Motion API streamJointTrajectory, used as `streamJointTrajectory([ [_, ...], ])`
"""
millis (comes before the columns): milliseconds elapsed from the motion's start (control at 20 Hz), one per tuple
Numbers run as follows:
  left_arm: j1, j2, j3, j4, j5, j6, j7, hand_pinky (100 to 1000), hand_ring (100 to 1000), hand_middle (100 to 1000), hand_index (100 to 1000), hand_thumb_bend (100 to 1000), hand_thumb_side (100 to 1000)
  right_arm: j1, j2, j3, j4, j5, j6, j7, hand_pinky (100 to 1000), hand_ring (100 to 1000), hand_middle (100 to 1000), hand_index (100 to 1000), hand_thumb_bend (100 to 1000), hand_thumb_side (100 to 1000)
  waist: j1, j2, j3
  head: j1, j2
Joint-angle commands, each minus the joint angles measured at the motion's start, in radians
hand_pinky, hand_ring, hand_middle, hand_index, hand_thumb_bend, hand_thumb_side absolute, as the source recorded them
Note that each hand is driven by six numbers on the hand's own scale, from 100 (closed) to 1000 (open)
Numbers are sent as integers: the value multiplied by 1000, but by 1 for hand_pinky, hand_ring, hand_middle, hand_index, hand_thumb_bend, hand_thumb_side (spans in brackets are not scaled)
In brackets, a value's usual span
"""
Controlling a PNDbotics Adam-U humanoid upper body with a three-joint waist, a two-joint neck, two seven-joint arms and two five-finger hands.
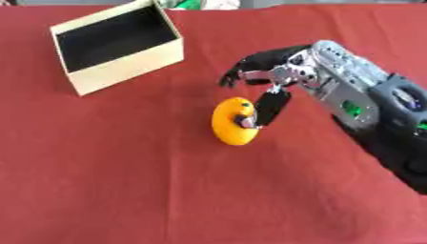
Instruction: Pick up objects on the table and place them in the box.
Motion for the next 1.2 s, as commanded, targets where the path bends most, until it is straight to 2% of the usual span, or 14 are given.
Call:
streamJointTrajectory([
  [50, -8, 13, 14, -17, 4, -2, -1, 446, 564, 620, 770, 330, 614, -12, -10, -5, 5, -11, -5, 10, 925, 920, 812, 934, 230, 333, 4, -17, 1, 3, -5],
  [300, -7, 13, 14, -17, 4, -2, -1, 445, 564, 620, 769, 330, 614, -6, -20, -12, -8, -9, 11, 4, 902, 858, 714, 869, 211, 294, 4, -18, -1, 8, -5],
  [550, -6, 13, 14, -17, 4, -2, -1, 445, 564, 620, 769, 329, 615, 11, -46, -30, -71, -15, 46, -62, 879, 787, 521, 759, 141, 192, 3, -17, -4, 11, -5],
  [700, -5, 14, 15, -17, 3, -2, -2, 446, 564, 621, 770, 327, 615, 23, -62, -39, -108, -36, 78, -99, 877, 753, 498, 743, 100, 100, 3, -18, -4, 14, -5],
  [900, -6, 16, 15, -17, 1, -3, -5, 446, 565, 621, 770, 323, 616, 36, -80, -46, -141, -88, 132, -114, 873, 748, 541, 782, 100, 100, 1, -20, -5, 17, -5],
  [1200, -6, 17, 16, -17, -1, -4, -10, 447, 565, 622, 769, 319, 616, 20, -94, -53, -197, -151, 198, -94, 864, 747, 565, 810, 100, 100, -1, -22, -4, 19, -3],
])
